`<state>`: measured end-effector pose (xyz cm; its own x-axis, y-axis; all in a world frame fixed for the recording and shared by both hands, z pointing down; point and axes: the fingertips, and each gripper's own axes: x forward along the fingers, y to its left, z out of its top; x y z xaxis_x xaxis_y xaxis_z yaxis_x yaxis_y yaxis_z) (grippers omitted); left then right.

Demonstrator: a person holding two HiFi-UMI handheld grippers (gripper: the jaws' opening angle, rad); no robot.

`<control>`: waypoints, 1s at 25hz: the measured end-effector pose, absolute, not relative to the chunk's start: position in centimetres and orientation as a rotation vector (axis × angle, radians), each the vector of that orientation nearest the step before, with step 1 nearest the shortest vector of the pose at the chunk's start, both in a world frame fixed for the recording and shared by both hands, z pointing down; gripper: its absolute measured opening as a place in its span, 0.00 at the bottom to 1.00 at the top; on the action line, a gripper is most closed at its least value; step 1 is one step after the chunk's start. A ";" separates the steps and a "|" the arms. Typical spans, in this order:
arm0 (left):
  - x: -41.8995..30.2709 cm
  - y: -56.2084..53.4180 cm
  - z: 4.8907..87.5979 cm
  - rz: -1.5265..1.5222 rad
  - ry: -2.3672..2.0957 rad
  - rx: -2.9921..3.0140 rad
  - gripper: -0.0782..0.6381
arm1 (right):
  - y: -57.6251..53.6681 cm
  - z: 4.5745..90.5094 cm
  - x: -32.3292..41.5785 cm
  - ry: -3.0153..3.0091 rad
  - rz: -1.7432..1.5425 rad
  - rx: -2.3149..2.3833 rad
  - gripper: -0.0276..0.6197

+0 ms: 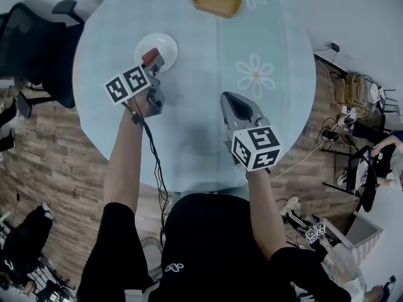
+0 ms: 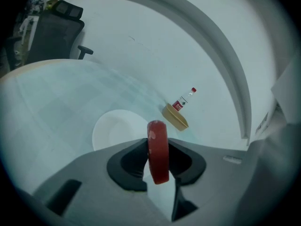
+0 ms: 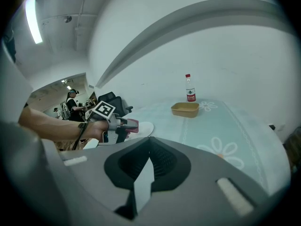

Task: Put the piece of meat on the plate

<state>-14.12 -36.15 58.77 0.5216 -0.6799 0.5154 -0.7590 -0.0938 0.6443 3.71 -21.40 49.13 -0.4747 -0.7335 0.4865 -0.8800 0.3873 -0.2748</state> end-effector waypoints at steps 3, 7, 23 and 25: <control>-14.7 -37.6 60.3 0.156 -1.243 1.769 0.23 | -21.6 49.1 3.3 -2.368 0.719 1.389 0.06; -14.9 -38.6 61.7 0.209 -1.259 1.739 0.23 | -21.9 49.2 3.1 -2.362 0.703 1.372 0.06; -17.1 -37.1 62.3 0.529 -1.365 1.808 0.46 | -19.8 48.4 2.1 -2.344 0.635 1.314 0.06; -17.7 -36.4 62.0 0.483 -1.389 1.801 0.46 | -19.5 48.1 1.8 -2.355 0.623 1.295 0.06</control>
